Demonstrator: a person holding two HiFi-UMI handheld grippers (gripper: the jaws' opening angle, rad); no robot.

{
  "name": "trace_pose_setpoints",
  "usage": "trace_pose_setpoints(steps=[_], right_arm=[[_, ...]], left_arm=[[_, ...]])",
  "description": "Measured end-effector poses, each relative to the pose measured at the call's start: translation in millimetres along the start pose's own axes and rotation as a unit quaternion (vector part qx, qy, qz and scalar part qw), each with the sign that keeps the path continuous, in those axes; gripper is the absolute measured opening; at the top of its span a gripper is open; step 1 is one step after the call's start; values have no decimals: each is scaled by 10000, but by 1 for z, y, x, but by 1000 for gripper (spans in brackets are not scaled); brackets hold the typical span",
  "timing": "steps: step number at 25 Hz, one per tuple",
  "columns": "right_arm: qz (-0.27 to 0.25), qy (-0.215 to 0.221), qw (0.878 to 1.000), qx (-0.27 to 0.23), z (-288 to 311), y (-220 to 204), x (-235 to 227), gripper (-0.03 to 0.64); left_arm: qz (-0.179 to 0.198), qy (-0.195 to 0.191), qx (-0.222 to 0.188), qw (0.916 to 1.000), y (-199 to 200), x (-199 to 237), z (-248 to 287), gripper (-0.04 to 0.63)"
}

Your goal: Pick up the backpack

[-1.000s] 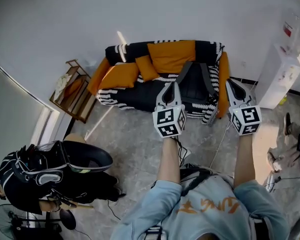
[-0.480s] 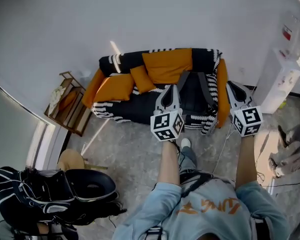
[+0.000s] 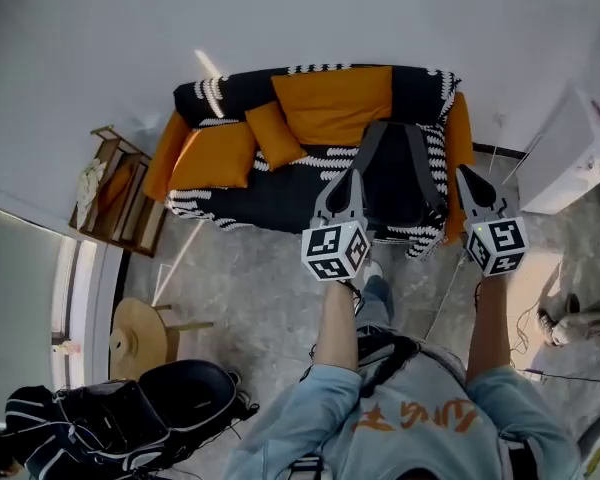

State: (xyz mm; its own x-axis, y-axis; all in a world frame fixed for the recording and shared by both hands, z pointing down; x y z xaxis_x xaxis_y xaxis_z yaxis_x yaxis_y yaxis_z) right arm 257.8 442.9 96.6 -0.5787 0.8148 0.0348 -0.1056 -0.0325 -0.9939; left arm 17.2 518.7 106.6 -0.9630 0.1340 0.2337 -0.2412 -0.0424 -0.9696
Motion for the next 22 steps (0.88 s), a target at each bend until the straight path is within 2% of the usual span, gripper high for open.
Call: trace_pose_setpoints(steps=[3,7,14,18,22], right_arm=[[226,-146,9993,243,41,-15,-27,32],[347,-122,9976,585,100,-31,-41,32],[386,-27,9938,1044,187,-45,-77,32],[428,-59,9918,1202,217,-48,-81,32],[496,-81,9878,1475,222,-64,-90,32]], left_arm=[[40,-39,425,9991,-19,18,47,23],[-146,-45,841,9963,-38,51,101,22],[-505,81,1202,9914,-53,99,190,23],[-607,-51,1438,9877,-62,109,221,23],[-719,-135,1728,9822,-82,107,245,22]])
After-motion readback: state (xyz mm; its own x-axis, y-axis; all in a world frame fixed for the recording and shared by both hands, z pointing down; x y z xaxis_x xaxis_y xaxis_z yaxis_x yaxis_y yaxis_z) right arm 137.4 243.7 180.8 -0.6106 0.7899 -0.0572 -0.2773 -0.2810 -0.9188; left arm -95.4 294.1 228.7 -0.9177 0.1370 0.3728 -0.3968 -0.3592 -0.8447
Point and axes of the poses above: the fingertips, and each gripper's own axes: z forward along the fingers, x to its left, y out of its top, the point moved 6 cm from there along -z, backward along the fingers, and after that the axes turned 9 degrees about y, right-handed, at the moved point
